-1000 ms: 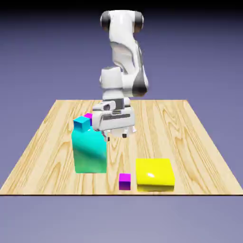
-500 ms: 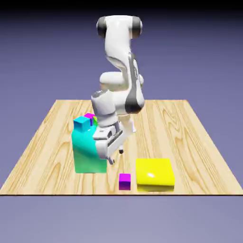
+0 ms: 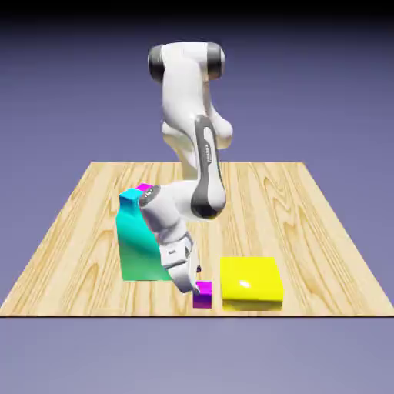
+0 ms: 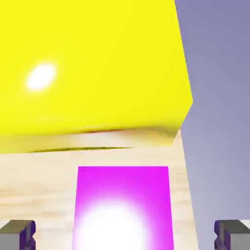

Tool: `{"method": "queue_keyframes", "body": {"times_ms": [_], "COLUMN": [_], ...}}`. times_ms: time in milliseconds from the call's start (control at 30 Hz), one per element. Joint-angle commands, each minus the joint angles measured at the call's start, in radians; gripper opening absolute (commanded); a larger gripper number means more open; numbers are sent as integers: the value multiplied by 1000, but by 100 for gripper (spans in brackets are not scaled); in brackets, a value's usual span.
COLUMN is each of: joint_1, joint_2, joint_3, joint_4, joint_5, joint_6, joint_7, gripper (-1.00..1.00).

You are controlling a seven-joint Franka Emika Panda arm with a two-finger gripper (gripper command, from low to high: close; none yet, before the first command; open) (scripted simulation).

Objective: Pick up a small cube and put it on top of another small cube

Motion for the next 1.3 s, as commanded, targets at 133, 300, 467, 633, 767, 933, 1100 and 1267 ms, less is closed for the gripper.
{"method": "queue_keyframes", "body": {"times_ms": [133,300,467,633,767,933,1100,1267], "joint_1": [-1,-29,-31,-18,-2,19,37,38], "joint_2": [-39,-159,-291,-439,-558,-707,-717,-716], "joint_3": [-12,-37,-156,-298,-419,-569,-584,-582], "joint_4": [-10,15,66,97,111,128,0,-18], "joint_5": [-19,-162,-302,-417,-490,-582,-543,-541], "joint_6": [-31,-142,-342,-560,-733,-951,-858,-839], "joint_7": [18,92,71,30,-10,-60,-95,-98], "gripper": [-100,-100,-100,-100,-100,-100,-100,100]}}
